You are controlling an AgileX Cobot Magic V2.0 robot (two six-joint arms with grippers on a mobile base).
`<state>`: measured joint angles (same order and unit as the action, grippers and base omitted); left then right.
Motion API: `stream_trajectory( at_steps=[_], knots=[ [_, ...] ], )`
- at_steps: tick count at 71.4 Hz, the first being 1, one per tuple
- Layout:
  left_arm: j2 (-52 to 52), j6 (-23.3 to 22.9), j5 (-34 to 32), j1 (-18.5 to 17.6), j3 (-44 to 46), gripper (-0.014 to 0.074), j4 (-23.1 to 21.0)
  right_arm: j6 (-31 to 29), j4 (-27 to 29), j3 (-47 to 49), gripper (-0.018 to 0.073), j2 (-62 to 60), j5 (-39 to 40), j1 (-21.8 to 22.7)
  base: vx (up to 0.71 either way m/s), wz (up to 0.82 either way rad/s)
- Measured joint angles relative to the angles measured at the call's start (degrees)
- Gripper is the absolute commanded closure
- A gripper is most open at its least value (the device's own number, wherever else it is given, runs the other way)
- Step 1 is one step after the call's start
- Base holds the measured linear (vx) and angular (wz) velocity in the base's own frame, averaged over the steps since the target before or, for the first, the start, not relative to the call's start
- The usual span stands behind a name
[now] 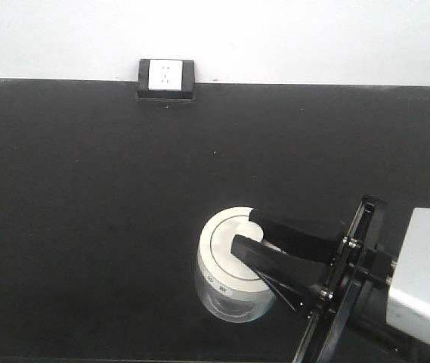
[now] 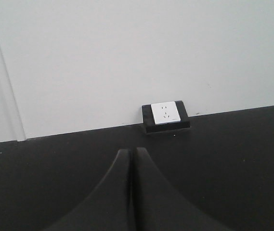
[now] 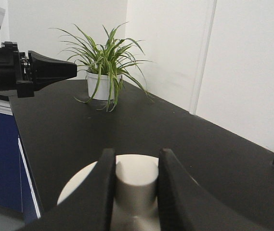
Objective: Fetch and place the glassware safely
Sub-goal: 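Drive up to the black bench holding the jar in right gripper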
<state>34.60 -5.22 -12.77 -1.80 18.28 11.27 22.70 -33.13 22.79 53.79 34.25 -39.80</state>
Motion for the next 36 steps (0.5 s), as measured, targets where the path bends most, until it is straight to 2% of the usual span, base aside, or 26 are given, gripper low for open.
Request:
stream_trajectory(
  at_steps=[36],
  knots=[
    [0.1,0.0,0.2,0.0,0.0,0.0603,0.0,0.0,0.04,0.0,0.0563,0.36,-0.44,0.0,0.04,0.01]
  ],
)
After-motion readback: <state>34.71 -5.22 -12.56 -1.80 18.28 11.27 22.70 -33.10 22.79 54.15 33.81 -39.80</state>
